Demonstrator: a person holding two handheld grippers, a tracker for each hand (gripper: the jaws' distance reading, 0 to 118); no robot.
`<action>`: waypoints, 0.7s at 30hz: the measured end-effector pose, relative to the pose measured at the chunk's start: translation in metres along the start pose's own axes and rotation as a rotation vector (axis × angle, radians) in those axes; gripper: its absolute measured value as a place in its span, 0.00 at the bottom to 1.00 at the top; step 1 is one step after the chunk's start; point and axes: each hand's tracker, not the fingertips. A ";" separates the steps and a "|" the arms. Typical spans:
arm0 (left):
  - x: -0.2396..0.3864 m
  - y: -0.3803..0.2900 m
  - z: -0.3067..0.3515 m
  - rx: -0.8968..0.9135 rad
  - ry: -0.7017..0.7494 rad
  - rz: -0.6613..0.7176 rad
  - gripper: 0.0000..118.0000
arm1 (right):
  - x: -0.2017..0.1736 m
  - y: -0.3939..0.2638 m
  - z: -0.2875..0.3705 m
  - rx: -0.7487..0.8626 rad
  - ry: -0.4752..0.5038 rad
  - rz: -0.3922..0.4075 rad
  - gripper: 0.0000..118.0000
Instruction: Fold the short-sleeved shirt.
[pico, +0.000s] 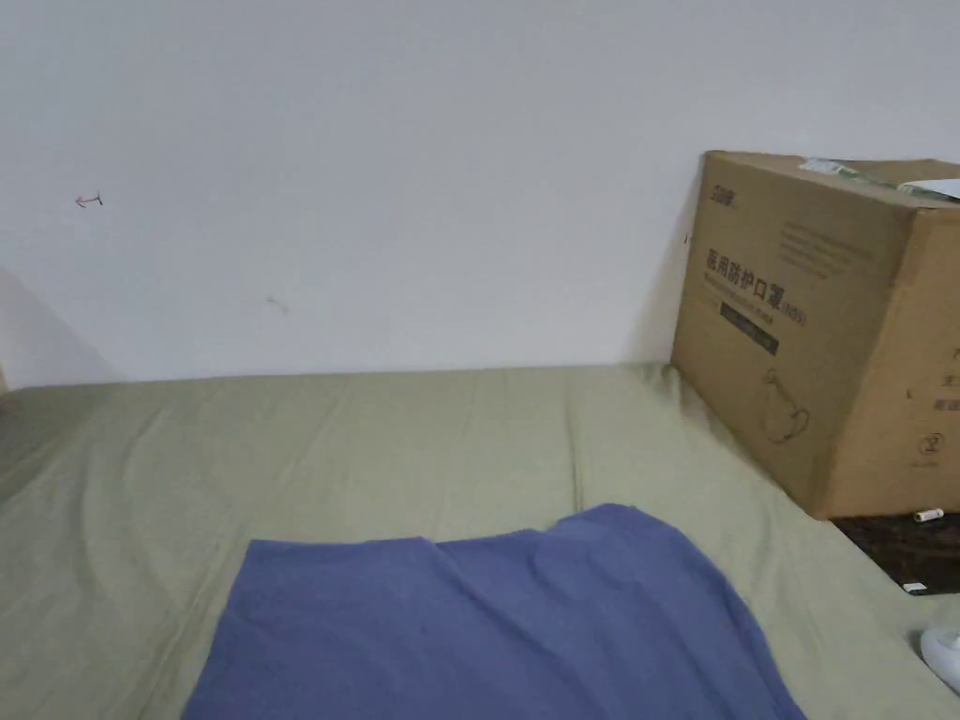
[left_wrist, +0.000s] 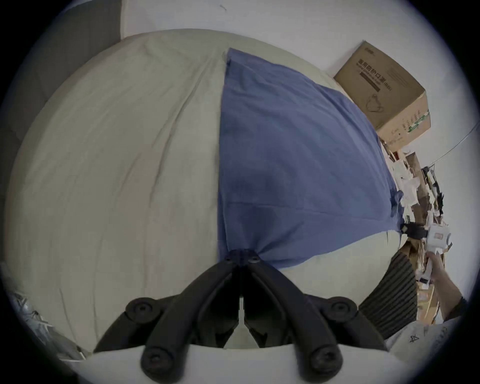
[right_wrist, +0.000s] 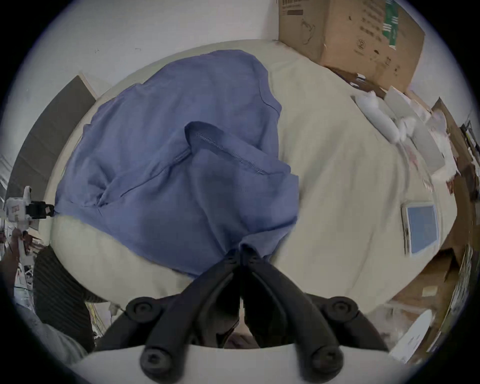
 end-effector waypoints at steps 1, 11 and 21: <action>-0.001 -0.003 0.004 0.004 -0.004 0.005 0.00 | 0.000 -0.004 0.002 0.000 0.002 -0.001 0.00; 0.008 -0.031 0.016 -0.011 0.005 -0.072 0.00 | -0.009 -0.014 0.011 -0.003 -0.011 0.002 0.00; 0.026 -0.027 0.062 0.199 0.089 -0.097 0.73 | -0.030 -0.008 0.057 0.222 -0.131 0.002 0.82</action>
